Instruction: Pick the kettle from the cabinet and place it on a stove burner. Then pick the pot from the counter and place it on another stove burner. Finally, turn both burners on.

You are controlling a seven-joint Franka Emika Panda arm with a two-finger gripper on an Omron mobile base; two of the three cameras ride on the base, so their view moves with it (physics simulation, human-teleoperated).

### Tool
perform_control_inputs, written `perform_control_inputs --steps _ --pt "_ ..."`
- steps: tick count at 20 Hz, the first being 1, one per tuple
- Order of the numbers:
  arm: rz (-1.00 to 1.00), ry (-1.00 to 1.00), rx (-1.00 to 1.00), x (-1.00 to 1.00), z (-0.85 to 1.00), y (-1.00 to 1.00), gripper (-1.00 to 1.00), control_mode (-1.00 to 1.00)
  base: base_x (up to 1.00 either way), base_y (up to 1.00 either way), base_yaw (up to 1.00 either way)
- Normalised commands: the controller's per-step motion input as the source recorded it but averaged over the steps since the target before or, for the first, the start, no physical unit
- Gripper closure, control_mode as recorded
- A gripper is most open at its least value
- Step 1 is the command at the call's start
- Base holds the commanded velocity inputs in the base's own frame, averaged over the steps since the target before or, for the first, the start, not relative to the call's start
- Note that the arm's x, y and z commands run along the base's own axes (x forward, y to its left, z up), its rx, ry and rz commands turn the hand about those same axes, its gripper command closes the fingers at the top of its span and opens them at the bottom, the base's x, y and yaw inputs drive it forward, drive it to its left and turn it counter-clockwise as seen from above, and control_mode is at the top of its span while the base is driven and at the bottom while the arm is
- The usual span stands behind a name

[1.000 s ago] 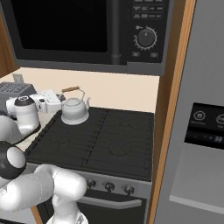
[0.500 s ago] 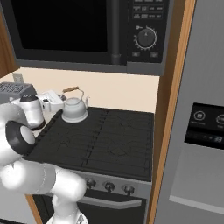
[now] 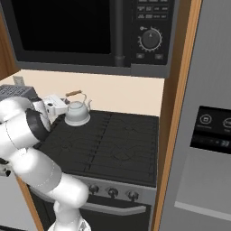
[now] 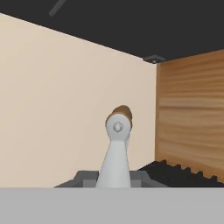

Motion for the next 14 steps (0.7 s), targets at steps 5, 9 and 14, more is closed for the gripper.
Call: perform_control_inputs --steps 5,9,14 --pt "0.01 0.02 0.0 0.24 -0.22 0.05 1.0 -1.0 0.0 0.0 0.0" --pt "0.0 0.06 0.0 0.15 -0.19 0.0 1.0 -1.0 0.0 0.0 0.0" --pt "0.0 0.05 0.0 0.34 -0.18 0.02 1.0 -1.0 0.0 0.0 0.0"
